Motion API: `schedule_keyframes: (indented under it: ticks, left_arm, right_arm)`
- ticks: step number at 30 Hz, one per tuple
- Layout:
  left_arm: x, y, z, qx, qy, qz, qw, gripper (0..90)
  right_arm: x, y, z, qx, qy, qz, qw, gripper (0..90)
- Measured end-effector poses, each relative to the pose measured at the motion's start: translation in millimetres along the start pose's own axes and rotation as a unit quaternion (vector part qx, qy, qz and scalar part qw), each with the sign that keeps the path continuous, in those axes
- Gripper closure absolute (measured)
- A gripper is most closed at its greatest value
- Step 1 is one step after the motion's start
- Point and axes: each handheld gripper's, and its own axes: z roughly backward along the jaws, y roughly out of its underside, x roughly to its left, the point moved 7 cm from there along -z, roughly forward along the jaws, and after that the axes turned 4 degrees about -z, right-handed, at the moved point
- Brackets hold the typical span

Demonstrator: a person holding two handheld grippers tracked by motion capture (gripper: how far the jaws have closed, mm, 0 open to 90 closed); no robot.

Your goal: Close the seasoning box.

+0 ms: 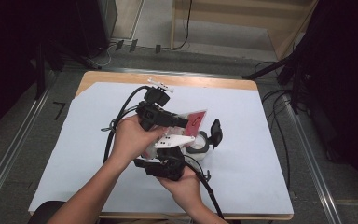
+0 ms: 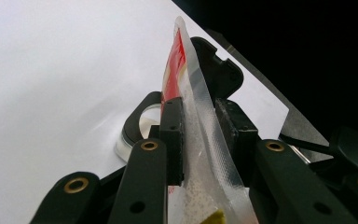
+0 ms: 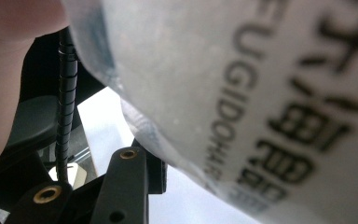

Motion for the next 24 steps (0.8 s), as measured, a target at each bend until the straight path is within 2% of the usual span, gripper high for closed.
schedule_keyframes:
  ticks: [24]
  left_arm:
    - [-0.8, -1.4, 1.6, 0.002, 0.001, -0.001, 1.0, 74.0]
  right_arm:
    - [1.5, -1.7, 1.0, 0.002, 0.001, 0.003, 1.0, 63.6]
